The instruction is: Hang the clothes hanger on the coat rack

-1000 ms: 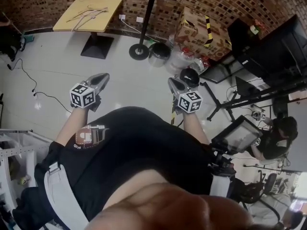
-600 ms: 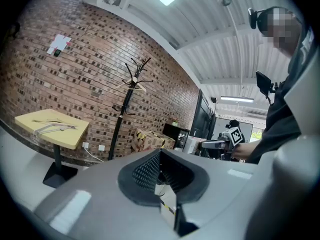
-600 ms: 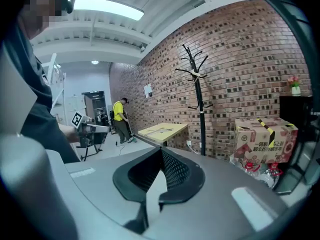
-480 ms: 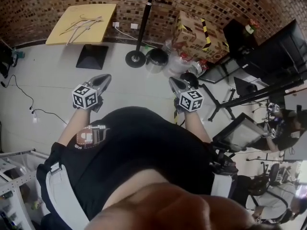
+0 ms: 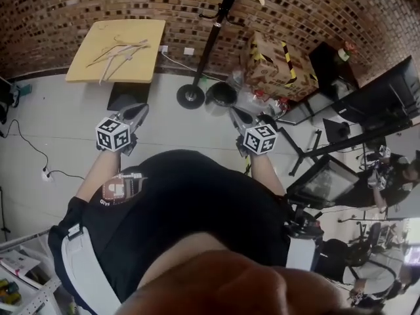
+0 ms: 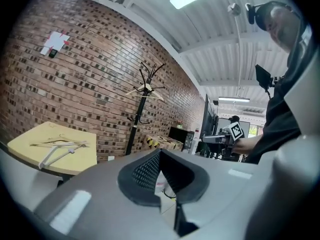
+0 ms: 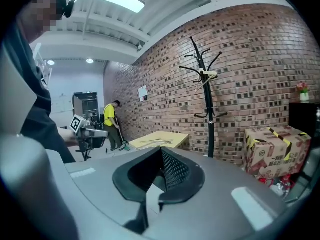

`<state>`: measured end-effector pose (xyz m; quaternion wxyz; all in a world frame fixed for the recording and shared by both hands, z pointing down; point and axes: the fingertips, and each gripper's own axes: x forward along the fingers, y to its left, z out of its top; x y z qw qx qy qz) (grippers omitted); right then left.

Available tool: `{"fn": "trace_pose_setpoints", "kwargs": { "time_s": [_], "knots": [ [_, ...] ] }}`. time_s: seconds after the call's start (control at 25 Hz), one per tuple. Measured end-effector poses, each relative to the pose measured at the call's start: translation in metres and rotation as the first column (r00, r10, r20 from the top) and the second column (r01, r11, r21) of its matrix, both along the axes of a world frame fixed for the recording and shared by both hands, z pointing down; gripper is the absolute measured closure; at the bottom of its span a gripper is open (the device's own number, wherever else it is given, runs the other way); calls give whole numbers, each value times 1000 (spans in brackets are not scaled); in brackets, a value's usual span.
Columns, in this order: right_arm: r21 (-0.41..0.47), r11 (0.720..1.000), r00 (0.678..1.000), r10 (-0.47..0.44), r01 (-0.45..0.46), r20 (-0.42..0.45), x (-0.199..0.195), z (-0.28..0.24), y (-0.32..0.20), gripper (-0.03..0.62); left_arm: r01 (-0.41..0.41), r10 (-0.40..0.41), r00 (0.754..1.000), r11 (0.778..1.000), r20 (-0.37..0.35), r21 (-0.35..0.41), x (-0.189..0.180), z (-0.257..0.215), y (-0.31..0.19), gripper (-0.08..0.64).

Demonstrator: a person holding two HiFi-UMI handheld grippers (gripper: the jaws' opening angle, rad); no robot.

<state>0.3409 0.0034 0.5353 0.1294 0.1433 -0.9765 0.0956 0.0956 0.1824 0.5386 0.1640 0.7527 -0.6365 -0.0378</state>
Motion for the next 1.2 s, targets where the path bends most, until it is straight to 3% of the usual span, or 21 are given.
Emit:
{"fn": "trace_pose_setpoints", "kwargs": {
  "time_s": [0.44, 0.92, 1.2],
  "knots": [
    [-36, 998, 998, -52, 51, -27, -65, 30, -63, 578, 33, -34, 999, 999, -16, -41, -48, 28, -50, 558],
    [37, 971, 972, -235, 235, 0, -127, 6, -234, 578, 173, -172, 985, 985, 20, -12, -62, -3, -199, 558],
    [26, 959, 960, -281, 281, -3, -139, 15, -284, 578, 160, -159, 987, 986, 21, -40, -51, 5, -257, 558]
  ]
}}
